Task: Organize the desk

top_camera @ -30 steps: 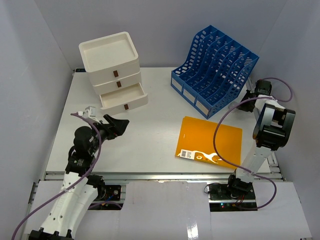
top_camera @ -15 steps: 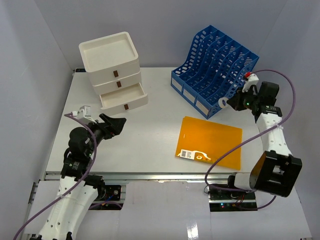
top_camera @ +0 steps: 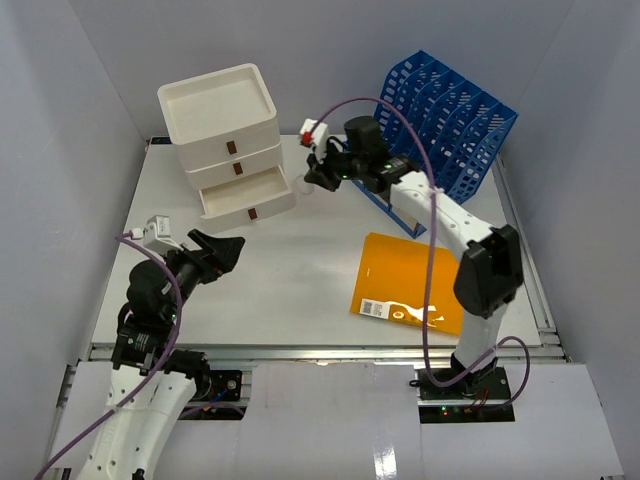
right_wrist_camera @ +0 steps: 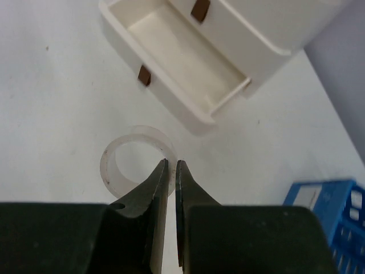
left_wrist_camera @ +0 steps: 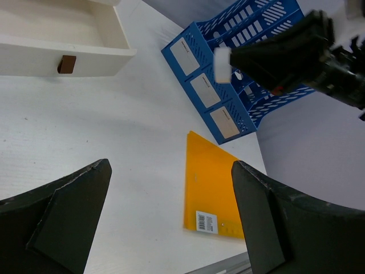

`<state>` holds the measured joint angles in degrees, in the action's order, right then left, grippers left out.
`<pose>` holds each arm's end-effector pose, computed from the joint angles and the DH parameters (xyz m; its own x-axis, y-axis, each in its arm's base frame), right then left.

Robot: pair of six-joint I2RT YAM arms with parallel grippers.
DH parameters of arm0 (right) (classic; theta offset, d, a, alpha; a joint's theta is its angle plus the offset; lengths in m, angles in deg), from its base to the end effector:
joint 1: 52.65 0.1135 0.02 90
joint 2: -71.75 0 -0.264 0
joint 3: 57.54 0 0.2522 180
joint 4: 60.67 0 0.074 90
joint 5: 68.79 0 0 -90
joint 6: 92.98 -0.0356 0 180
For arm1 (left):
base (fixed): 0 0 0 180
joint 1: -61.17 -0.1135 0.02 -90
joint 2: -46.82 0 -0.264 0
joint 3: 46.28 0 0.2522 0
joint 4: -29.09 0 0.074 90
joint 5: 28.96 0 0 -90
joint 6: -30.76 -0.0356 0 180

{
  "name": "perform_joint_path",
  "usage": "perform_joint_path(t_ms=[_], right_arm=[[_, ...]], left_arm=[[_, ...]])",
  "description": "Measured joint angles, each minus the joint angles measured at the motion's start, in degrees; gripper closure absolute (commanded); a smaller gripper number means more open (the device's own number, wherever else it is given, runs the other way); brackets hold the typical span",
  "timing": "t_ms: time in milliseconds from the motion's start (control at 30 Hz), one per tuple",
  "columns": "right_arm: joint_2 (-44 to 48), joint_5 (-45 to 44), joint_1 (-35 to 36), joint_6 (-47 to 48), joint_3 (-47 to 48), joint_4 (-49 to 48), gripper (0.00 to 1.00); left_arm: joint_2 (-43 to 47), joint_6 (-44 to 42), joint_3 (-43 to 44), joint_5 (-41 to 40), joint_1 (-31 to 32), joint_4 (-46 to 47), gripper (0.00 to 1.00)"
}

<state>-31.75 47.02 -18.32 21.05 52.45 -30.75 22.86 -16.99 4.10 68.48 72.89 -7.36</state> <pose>0.3460 0.2550 0.3565 0.0412 -0.4158 -0.9085 -0.8987 0.3819 -0.2155 0.1090 -0.0273 0.3139 -0.3456 -0.6092 -0.7137 0.1269 0.7233 -0.6788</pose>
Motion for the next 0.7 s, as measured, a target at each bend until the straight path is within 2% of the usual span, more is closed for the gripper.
perform_joint_path(t_ms=[133, 267, 467, 700], right_arm=[[-14.37, -5.8, 5.05, 0.17, 16.07, -0.19, 0.92], [-23.72, -12.16, 7.48, 0.43, 24.88, -3.01, 0.92], [-31.74, -21.38, 10.11, 2.44, 25.66, -15.1, 0.91], [-37.23, -26.2, 12.89, 4.73, 25.68, -22.09, 0.73]], left_arm=[[2.16, 1.22, 0.12, -0.9, 0.0, -2.59, 0.02], [3.46, 2.32, 0.12, -1.13, 0.0, -4.36, 0.02], [4.84, 3.02, 0.07, -1.18, 0.0, -5.5, 0.02], [4.49, 3.02, 0.07, -1.12, 0.0, -5.76, 0.02]])
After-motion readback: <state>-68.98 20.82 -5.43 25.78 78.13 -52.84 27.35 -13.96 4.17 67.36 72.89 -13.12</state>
